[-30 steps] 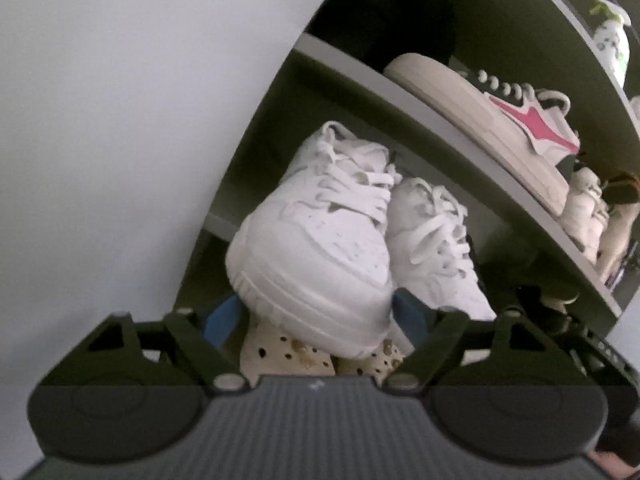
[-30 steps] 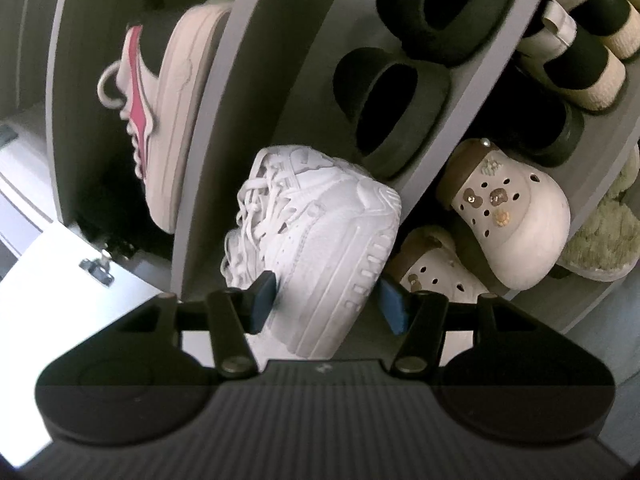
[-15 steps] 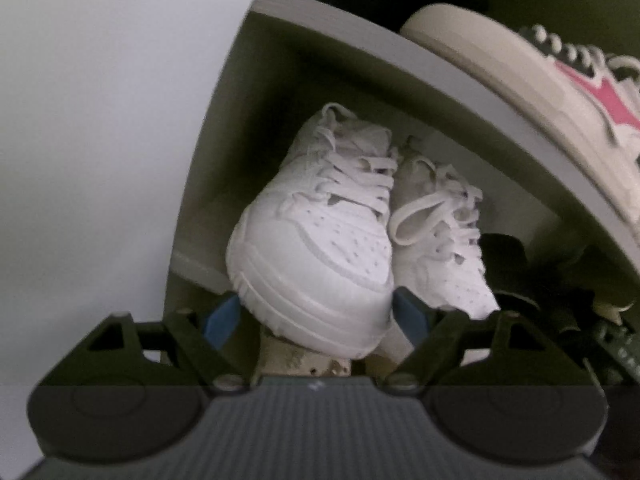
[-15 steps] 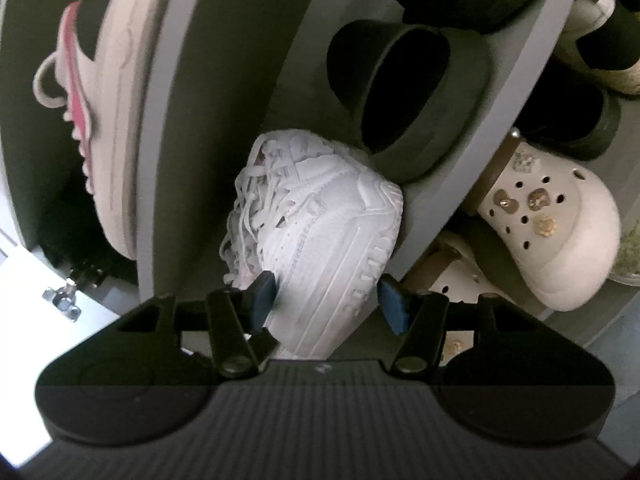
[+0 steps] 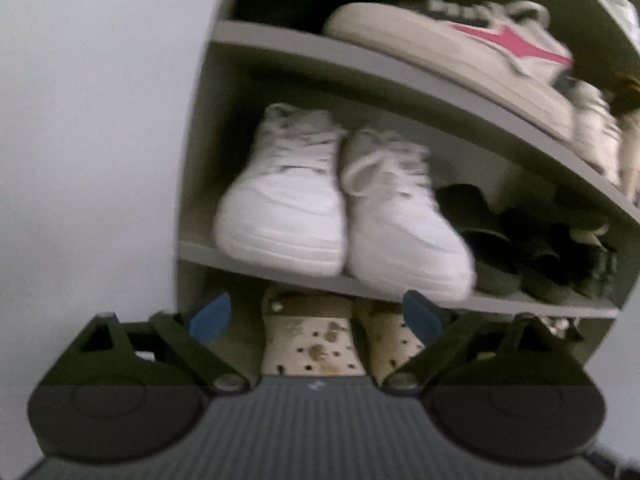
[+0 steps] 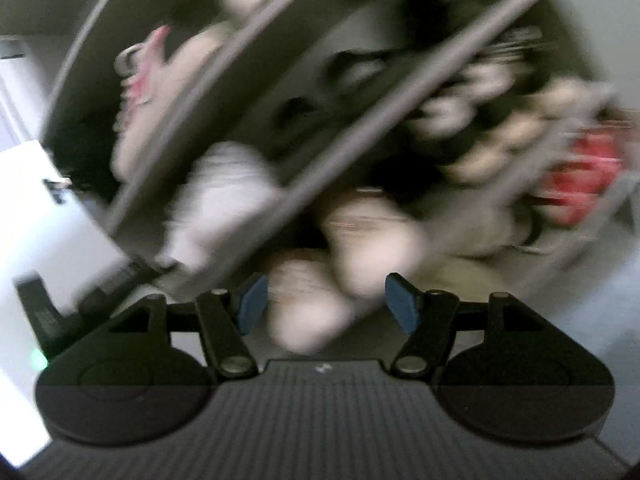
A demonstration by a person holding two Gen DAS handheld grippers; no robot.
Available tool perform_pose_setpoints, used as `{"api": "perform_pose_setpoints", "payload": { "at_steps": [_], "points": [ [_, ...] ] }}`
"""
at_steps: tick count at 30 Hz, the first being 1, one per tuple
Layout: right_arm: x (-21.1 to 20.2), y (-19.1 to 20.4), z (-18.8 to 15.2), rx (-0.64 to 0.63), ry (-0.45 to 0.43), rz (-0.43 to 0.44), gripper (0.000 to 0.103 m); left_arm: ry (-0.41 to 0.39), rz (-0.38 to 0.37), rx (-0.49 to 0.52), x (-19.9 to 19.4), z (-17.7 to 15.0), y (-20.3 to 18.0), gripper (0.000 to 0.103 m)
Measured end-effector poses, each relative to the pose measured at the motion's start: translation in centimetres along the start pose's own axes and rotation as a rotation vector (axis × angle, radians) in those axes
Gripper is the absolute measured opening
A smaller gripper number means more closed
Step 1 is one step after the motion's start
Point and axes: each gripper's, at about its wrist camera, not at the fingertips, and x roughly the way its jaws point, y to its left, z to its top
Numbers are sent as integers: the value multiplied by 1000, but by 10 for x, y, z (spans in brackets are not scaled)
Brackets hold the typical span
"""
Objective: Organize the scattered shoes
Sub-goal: 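Move the right gripper down to the white sneakers on the floor mat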
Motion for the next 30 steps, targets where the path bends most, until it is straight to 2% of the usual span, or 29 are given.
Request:
{"api": "perform_pose_setpoints", "payload": {
  "at_steps": [5, 6, 9, 11, 13, 16, 20, 22, 24, 28, 30],
  "points": [
    [-65, -60, -41, 62, -35, -139, 69, 15, 73, 47, 21, -1, -20, 95],
    [-79, -72, -50, 74, -42, -165, 69, 26, 76, 46, 26, 0, -20, 101],
    [-107, -92, -69, 110, -48, -203, 69, 30, 70, 44, 32, 1, -20, 103],
    [-115, -95, -69, 142, -60, -214, 69, 27, 83, 63, 34, -1, -25, 103],
    [-122, -89, -65, 116, -99, -203, 69, 40, 97, 49, 33, -4, -28, 101],
    [-129, -79, -65, 36, -138, -234, 69, 75, 51, 28, 20, -18, -44, 101],
    [-137, -88, -56, 104, -176, -304, 69, 113, -42, 16, -9, -39, -79, 102],
    [-144, -90, -48, 124, -185, -372, 69, 130, -96, 3, -24, -49, -97, 103],
    [-155, -90, -44, 95, -223, -398, 69, 139, -170, 0, -43, -65, -122, 103],
    [-173, -89, -38, 10, -250, -495, 69, 181, -347, 106, -63, -114, -168, 103],
    [-178, -87, -35, -38, -249, -534, 69, 258, -400, 149, -64, -153, -185, 103]
  ]
}}
